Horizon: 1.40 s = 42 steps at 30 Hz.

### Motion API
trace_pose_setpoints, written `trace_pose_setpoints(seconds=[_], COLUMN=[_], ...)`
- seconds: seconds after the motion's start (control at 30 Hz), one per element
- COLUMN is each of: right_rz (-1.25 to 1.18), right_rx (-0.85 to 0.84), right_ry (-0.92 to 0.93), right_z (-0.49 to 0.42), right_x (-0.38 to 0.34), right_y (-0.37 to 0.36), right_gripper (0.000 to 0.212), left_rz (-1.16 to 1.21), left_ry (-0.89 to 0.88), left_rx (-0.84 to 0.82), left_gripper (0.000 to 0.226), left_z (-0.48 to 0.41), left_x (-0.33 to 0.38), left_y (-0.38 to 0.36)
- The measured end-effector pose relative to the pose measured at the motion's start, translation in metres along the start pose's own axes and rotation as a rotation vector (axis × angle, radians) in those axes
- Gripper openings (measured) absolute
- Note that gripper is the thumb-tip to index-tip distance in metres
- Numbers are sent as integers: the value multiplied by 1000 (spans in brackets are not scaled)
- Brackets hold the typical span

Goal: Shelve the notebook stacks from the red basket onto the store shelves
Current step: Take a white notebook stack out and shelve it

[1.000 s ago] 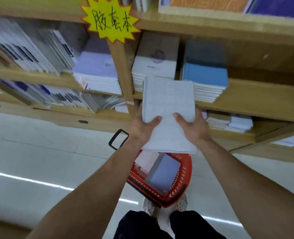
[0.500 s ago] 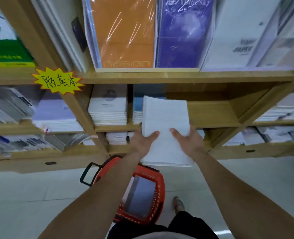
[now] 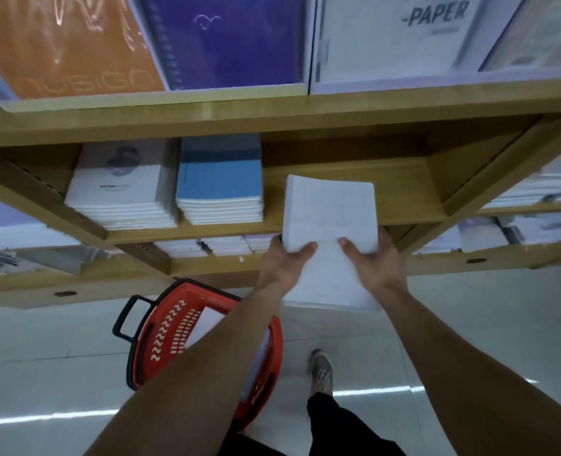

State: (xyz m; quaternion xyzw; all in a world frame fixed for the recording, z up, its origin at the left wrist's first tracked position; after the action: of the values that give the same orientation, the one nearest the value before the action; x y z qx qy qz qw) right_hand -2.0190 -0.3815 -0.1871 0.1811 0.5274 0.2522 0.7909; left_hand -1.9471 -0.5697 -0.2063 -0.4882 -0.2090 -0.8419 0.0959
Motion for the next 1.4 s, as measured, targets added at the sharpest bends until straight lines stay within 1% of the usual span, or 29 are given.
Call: trace_pose_setpoints(seconds=[0.07,0.13,0.27,0.33,0.4,0.47,0.57,0.63,0.7,0.8,0.87,0.97,1.0,1.13,1.23,1.33,1.4], right_rz=[34,63,43,21,23,33,54,74,104,160,192,286,299,277,249,188,198], right_rx=[-19,-46,-142,-159,-146,-128,-101,-93,-92,-110,-110,-83,-75,-16,8,15,41], right_ry=[19,46,67,68,83,109,142,147,143,141,145,117,110,105,129,143,137], right_z=[-29,-59,-112,-132,-147,-158,-173,-180,-182,-178,-168,-149,-145,-154,-173,-191,-200], right_x=[-1,-5,-12,-11,-12,-15,-23,-28,-33,-23,-11,3,4,-7,-16,-26,-32], right_y=[-3,-9,-26,-35,-41,-46,-48,-48,-49,-52,-52,-53,-56,-63,-67,-72,-76], right_gripper=[74,70,67,66,66,67,69,68,63,55,60,81,82,76,72,68,67], left_rz=[-5,-34,-71,-54,-51,-99,-172,-212,-230,-168,-109,-51,-24,-30,-139,-165,-174], left_ry=[11,12,-19,-17,-11,-22,-57,-65,-80,-67,-27,-8,-13,-18,-39,-51,-65], left_rx=[47,112,236,231,224,246,257,262,280,312,313,294,295,332,367,355,349], left_gripper=[57,60,62,60,63,70,71,68,62,53,52,51,49,43,45,44,43], left_z=[-19,-41,-83,-99,-112,-123,-139,-147,-152,-149,-139,-125,-123,-131,-145,-165,-176], left_x=[3,5,7,7,6,7,13,19,25,24,16,1,-2,2,12,24,29], left_y=[-10,-16,-24,-28,-30,-29,-27,-24,-21,-18,-23,-34,-36,-40,-39,-35,-34])
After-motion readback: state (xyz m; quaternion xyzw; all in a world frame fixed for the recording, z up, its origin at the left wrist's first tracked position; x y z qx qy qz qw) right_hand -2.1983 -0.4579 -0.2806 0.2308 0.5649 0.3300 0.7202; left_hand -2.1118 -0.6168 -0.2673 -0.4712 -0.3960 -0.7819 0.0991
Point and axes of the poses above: each hand's wrist, its own z-axis away from the middle knuckle, its own y-axis out of the back of the hand, x = y × z, the point moved 4 cm from there along -z, towards the middle knuckle, and after that the axes turned 6 degrees about -y, right-handed, at the moved point
